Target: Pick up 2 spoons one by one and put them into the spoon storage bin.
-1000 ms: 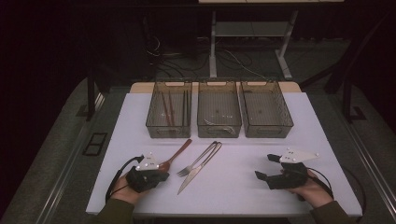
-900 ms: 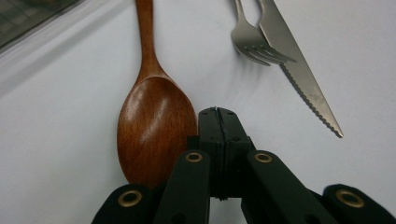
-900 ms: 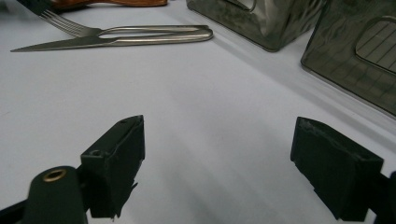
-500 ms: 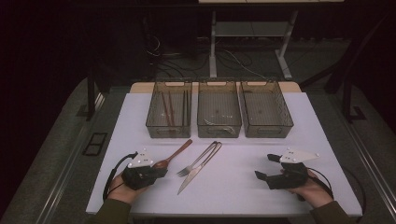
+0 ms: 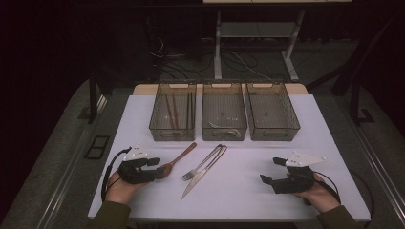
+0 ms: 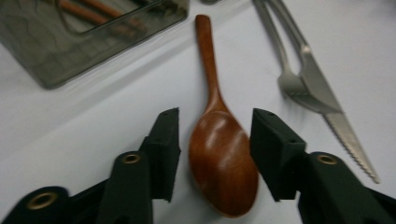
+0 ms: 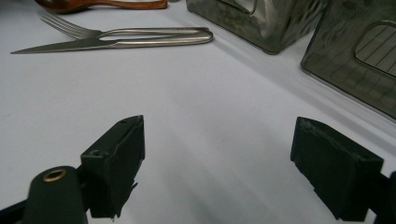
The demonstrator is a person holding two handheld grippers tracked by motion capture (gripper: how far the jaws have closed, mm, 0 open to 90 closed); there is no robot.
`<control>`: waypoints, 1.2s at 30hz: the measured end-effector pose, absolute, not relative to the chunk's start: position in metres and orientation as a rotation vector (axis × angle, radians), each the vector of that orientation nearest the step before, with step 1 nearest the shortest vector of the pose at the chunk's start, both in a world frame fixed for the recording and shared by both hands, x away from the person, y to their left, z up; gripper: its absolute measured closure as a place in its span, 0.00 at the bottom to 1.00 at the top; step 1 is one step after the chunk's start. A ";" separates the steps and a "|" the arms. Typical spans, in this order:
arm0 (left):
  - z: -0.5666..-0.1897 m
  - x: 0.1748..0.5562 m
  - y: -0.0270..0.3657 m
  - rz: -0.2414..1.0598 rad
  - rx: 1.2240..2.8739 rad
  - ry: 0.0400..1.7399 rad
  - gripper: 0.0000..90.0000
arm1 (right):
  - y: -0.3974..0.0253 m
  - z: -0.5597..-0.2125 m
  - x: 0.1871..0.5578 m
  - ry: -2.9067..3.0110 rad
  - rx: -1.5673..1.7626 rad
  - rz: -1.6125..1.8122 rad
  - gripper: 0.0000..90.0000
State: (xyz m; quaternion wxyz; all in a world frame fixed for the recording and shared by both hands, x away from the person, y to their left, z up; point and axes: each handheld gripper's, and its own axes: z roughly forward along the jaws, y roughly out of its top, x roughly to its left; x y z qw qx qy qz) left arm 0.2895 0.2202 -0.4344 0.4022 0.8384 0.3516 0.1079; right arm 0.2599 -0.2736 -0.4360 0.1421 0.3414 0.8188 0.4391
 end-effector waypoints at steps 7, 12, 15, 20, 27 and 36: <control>-0.442 0.291 0.219 0.268 2.125 0.917 0.51 | -0.275 -0.436 0.260 2.363 0.986 1.264 0.20; -0.443 0.291 0.219 0.270 2.100 0.947 0.48 | -0.274 -0.436 0.259 2.364 0.982 1.263 0.20; -0.445 0.293 0.219 0.263 2.118 0.947 0.48 | -0.274 -0.436 0.260 2.365 0.980 1.260 0.20; -0.446 0.292 0.215 0.241 2.127 0.945 0.48 | -0.274 -0.436 0.260 2.362 0.986 1.260 0.20; -0.447 0.291 0.213 0.242 2.163 0.928 0.46 | -0.274 -0.436 0.259 2.361 0.982 1.254 0.20; -0.447 0.289 0.209 0.247 2.182 0.908 0.51 | -0.275 -0.436 0.259 2.360 0.980 1.248 0.20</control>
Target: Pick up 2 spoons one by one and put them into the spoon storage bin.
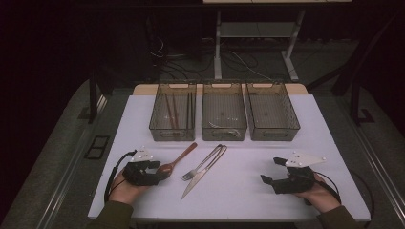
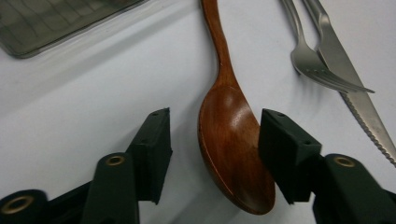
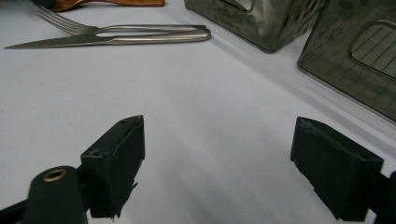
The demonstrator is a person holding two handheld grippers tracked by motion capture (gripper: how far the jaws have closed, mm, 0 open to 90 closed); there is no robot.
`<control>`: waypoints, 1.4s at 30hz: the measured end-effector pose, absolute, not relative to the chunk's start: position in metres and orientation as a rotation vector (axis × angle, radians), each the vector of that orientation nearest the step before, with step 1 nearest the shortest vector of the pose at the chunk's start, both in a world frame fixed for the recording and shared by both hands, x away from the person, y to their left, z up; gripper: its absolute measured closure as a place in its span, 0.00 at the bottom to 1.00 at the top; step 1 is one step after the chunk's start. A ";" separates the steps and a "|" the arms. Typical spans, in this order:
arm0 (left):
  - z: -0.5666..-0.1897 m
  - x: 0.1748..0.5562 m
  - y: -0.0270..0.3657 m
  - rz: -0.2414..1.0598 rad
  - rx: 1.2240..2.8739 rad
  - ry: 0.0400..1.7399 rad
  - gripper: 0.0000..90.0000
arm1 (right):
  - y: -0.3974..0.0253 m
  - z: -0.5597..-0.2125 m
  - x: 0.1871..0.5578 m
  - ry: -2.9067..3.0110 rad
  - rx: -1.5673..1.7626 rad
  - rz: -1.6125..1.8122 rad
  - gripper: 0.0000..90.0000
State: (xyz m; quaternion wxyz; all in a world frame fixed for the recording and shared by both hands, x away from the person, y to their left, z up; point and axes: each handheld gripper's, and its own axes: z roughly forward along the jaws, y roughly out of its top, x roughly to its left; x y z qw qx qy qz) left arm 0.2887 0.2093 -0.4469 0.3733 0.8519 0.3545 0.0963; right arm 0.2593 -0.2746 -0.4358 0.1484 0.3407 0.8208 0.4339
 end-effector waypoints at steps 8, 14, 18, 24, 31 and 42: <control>-0.446 0.287 0.205 0.209 2.192 0.889 0.64 | -0.274 -0.436 0.259 2.361 0.978 1.240 0.20; -0.445 0.287 0.202 0.188 2.206 0.883 0.75 | -0.274 -0.436 0.259 2.361 0.978 1.241 0.20; -0.443 0.287 0.200 0.181 2.205 0.896 0.80 | -0.274 -0.436 0.259 2.362 0.977 1.241 0.20; -0.439 0.285 0.194 0.209 2.229 0.883 0.88 | -0.274 -0.436 0.259 2.362 0.978 1.239 0.20; -0.437 0.284 0.192 0.228 2.235 0.900 0.89 | -0.274 -0.436 0.259 2.362 0.975 1.242 0.20; -0.432 0.284 0.199 0.243 2.185 0.930 0.89 | -0.273 -0.436 0.258 2.368 1.000 1.266 0.20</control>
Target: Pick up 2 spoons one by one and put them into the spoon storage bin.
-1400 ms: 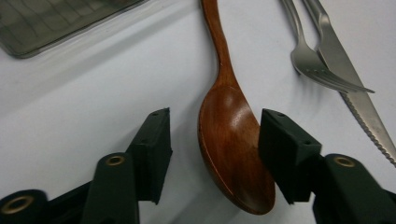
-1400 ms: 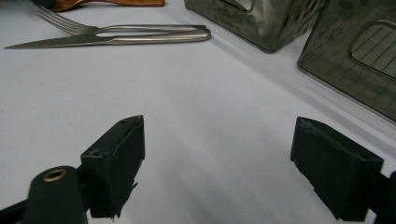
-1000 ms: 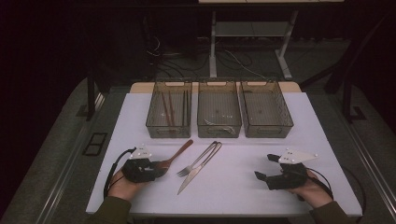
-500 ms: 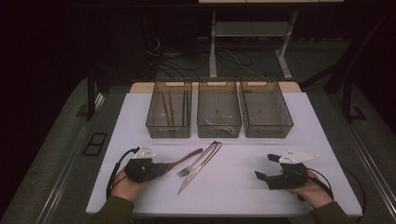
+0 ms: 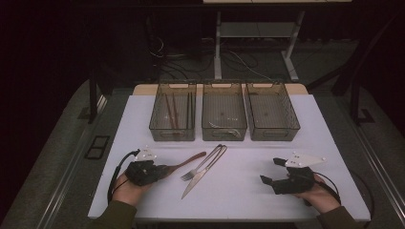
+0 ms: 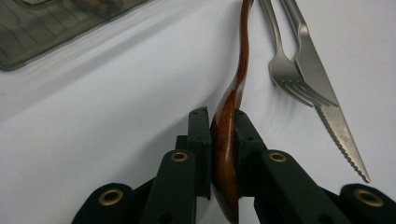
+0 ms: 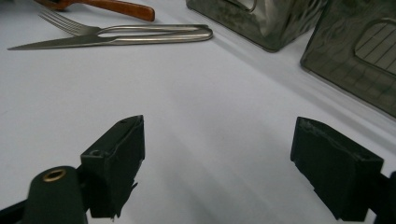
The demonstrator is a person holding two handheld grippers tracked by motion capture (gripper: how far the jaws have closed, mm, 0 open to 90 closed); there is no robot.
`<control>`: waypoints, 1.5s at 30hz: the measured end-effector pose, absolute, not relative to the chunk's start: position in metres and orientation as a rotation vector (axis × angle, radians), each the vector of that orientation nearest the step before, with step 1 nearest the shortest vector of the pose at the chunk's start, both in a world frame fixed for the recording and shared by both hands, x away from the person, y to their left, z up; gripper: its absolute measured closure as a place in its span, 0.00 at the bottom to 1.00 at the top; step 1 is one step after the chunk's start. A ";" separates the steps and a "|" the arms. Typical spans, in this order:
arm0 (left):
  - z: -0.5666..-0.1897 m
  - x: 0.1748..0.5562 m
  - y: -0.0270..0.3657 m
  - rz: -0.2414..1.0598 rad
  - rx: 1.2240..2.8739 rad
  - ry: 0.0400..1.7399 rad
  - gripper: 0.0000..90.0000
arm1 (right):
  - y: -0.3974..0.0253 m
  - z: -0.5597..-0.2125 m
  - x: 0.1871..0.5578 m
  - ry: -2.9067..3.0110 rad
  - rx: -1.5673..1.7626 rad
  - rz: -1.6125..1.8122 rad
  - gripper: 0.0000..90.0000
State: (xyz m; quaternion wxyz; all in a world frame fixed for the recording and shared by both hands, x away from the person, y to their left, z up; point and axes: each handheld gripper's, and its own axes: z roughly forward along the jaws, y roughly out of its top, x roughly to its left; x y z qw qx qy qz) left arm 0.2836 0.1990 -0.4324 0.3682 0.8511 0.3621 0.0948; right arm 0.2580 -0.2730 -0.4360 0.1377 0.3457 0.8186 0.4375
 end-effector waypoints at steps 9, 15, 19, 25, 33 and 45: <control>-0.427 0.282 0.203 0.257 2.146 0.917 0.89 | -0.268 -0.437 0.255 2.334 1.036 1.279 0.13; -0.424 0.282 0.202 0.246 2.113 0.890 0.89 | -0.279 -0.443 0.252 2.342 1.031 1.249 0.13; -0.420 0.282 0.200 0.258 2.104 0.875 0.89 | -0.283 -0.444 0.252 2.340 1.038 1.240 0.13; -0.414 0.282 0.198 0.267 2.069 0.859 0.89 | -0.280 -0.442 0.254 2.320 1.029 1.264 0.13; -0.407 0.287 0.191 0.254 2.021 0.843 0.89 | -0.280 -0.440 0.258 2.290 1.036 1.285 0.13; -0.400 0.299 0.173 0.258 1.979 0.823 0.89 | -0.280 -0.438 0.257 2.284 1.047 1.302 0.13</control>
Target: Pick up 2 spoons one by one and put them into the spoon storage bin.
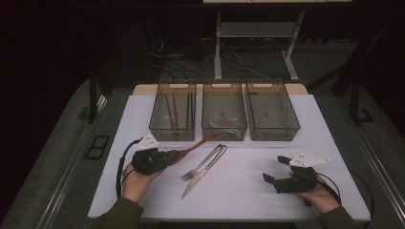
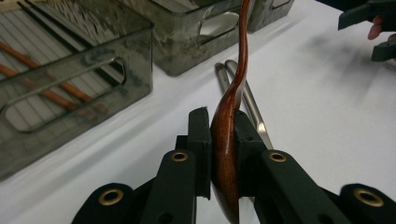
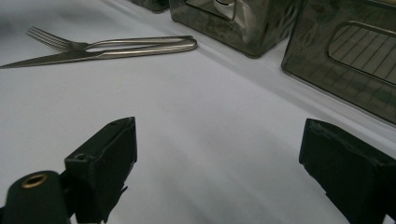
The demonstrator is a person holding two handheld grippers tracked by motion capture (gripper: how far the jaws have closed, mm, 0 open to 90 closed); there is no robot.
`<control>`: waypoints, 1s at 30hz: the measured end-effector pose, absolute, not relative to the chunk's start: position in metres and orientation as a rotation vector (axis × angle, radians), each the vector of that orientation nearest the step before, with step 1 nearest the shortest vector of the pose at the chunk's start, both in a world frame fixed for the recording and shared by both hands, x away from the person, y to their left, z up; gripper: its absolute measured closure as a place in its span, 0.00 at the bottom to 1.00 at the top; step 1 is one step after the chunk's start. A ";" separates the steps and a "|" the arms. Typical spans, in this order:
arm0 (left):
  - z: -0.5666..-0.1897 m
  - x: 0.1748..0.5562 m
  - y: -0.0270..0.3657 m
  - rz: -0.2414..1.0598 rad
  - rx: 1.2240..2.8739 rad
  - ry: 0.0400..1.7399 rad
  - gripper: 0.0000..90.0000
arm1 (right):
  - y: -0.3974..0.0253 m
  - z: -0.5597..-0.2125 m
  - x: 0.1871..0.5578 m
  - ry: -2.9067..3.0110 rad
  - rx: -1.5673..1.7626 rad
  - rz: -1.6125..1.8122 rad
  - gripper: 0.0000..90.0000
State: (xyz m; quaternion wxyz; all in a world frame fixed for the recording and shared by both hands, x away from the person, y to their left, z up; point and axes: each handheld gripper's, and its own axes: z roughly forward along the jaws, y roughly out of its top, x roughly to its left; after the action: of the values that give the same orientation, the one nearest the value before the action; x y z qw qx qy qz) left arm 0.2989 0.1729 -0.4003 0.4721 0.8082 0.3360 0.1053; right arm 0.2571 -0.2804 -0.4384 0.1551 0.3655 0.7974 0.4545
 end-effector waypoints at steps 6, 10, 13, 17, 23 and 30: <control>-0.397 0.307 0.167 0.271 1.966 0.816 0.89 | -0.279 -0.439 0.258 2.289 1.040 1.295 0.13; -0.394 0.313 0.162 0.282 1.951 0.818 0.89 | -0.279 -0.438 0.257 2.285 1.042 1.300 0.13; -0.393 0.318 0.158 0.290 1.946 0.817 0.89 | -0.279 -0.438 0.257 2.281 1.043 1.301 0.13; -0.390 0.325 0.152 0.296 1.936 0.818 0.89 | -0.280 -0.438 0.257 2.278 1.046 1.303 0.13; -0.388 0.334 0.144 0.299 1.924 0.819 0.89 | -0.279 -0.438 0.256 2.280 1.040 1.302 0.13; -0.383 0.344 0.135 0.322 1.917 0.826 0.89 | -0.280 -0.437 0.256 2.279 1.039 1.310 0.13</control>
State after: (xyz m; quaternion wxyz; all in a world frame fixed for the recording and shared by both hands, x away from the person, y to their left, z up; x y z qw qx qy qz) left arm 0.3441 0.1354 -0.3830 0.4923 0.7901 0.3403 0.1327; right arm 0.2562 -0.2795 -0.4372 0.1568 0.3631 0.7963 0.4576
